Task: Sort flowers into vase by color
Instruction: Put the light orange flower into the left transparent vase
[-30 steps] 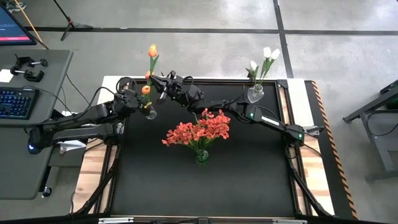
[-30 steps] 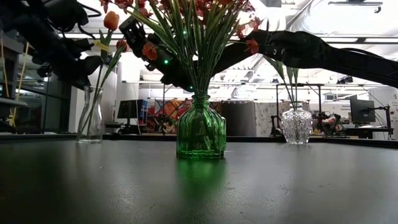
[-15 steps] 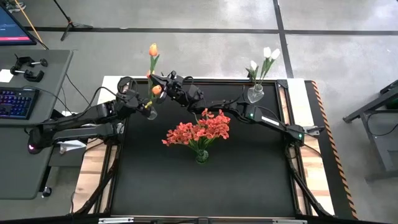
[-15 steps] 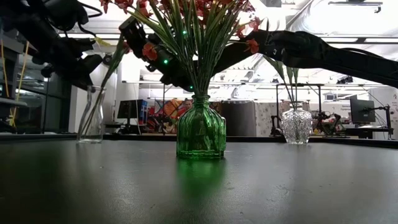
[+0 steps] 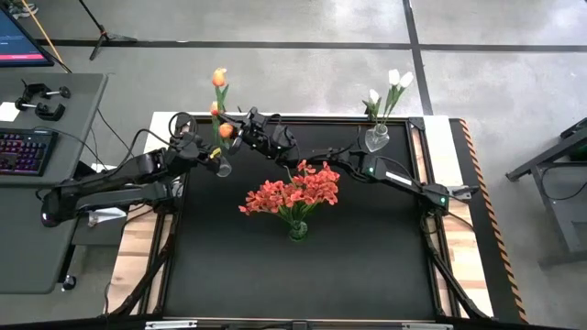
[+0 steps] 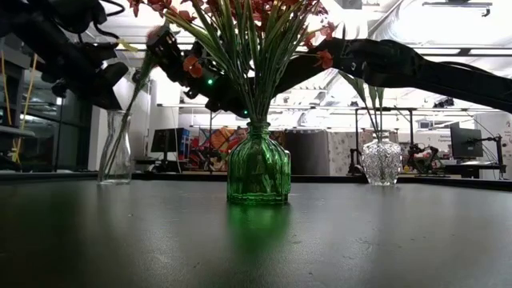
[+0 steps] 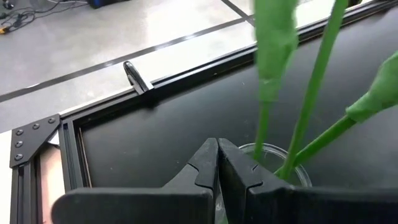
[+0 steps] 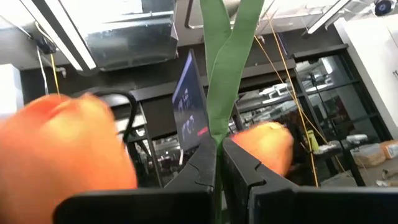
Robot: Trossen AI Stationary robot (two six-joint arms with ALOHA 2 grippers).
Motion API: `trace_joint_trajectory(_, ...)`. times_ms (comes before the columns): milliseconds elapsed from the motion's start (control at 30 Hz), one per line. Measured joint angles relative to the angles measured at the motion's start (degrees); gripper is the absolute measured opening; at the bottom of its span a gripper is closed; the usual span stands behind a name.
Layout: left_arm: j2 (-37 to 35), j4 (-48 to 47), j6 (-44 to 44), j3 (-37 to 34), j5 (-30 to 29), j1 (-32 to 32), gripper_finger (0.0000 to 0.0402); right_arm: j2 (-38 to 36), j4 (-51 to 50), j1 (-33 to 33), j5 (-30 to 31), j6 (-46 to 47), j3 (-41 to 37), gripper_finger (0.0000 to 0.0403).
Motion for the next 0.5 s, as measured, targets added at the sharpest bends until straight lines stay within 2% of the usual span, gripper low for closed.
trace_joint_trajectory(200,-0.4,0.0,0.6,0.0,-0.3,0.0,0.0000,0.0,-0.2,0.1,-0.8,0.0,0.0,0.0019)
trace_joint_trajectory(300,-0.5,-0.2,0.6,0.0,-0.4,0.0,0.0000,0.0,0.6,0.0,-3.0,0.1,0.0,0.0059)
trace_joint_trajectory(500,-2.2,-0.6,4.1,0.0,-0.7,0.0,0.0000,0.0,0.2,0.2,-3.0,2.2,0.0,0.0160)
